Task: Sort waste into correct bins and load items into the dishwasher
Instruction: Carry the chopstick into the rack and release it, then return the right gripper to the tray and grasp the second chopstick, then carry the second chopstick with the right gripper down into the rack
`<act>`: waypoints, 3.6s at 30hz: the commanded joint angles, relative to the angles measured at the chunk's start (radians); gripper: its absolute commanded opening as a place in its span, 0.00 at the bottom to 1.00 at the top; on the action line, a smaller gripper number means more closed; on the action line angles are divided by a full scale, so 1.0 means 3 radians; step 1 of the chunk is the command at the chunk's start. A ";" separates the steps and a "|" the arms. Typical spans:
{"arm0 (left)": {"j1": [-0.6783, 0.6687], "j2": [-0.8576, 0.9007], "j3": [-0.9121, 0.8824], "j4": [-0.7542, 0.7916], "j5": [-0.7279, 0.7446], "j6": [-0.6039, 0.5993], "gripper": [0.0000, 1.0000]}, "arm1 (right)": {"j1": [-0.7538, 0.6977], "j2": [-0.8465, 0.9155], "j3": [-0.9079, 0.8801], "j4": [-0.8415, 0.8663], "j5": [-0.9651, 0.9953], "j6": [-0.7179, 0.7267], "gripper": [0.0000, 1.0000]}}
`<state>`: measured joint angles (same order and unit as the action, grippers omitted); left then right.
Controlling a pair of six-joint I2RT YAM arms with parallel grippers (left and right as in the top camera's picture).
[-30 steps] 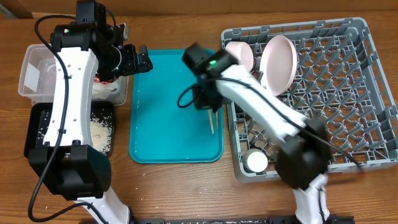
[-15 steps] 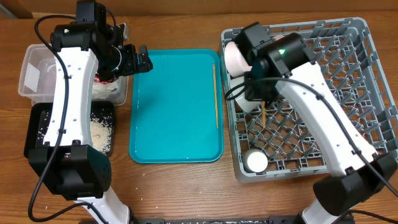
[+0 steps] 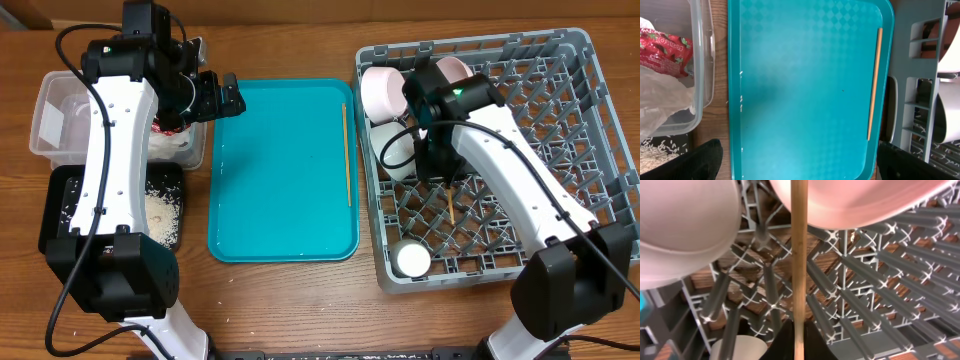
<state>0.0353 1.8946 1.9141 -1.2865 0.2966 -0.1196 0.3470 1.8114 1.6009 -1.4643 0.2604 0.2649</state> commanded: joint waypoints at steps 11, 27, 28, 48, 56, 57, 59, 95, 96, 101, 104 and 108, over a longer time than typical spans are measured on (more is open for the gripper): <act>0.0005 -0.0019 0.0048 0.0005 0.0024 0.0038 1.00 | -0.0064 0.0011 0.0346 0.0061 -0.0319 -0.0100 0.43; 0.0005 -0.0019 0.0048 0.0005 0.0024 0.0038 1.00 | 0.1076 0.0354 0.0814 0.1049 -0.0465 0.0411 0.45; 0.0005 -0.0019 0.0048 0.0005 0.0024 0.0038 1.00 | 0.1114 0.0420 0.0814 0.1083 -0.0430 0.0448 0.46; 0.0005 -0.0019 0.0048 0.0005 0.0024 0.0038 1.00 | 0.1150 0.1498 0.0814 0.1502 0.0267 0.0423 0.56; 0.0005 -0.0019 0.0048 0.0005 0.0024 0.0038 1.00 | 0.1136 0.1661 0.0814 0.1551 0.0264 0.0404 0.56; 0.0005 -0.0019 0.0048 0.0005 0.0024 0.0038 1.00 | 0.1133 0.1675 0.0814 0.1551 0.0262 0.0406 0.56; 0.0005 -0.0019 0.0048 0.0005 0.0024 0.0038 1.00 | 0.1119 0.1687 0.0814 0.1549 0.0252 0.0416 0.56; 0.0005 -0.0019 0.0048 0.0005 0.0024 0.0038 1.00 | 0.0941 0.1671 0.0877 0.1330 -0.0682 0.0308 0.04; 0.0005 -0.0019 0.0048 0.0005 0.0024 0.0038 1.00 | 0.0941 0.1648 0.0936 0.1251 -0.0743 0.0252 0.04; 0.0005 -0.0019 0.0048 0.0005 0.0024 0.0038 1.00 | 0.0959 0.1406 0.1506 0.0710 -0.0853 0.0083 0.04; 0.0005 -0.0019 0.0048 0.0005 0.0024 0.0038 1.00 | 0.0984 0.1199 0.1891 0.0407 -0.0852 0.0034 0.04; 0.0005 -0.0019 0.0048 0.0005 0.0024 0.0038 1.00 | 0.0973 0.0947 0.2335 -0.0027 -0.0833 -0.0015 0.04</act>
<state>0.0353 1.8946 1.9141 -1.2869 0.2962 -0.1196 0.6365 2.2223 2.1960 -1.4246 0.0139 0.2867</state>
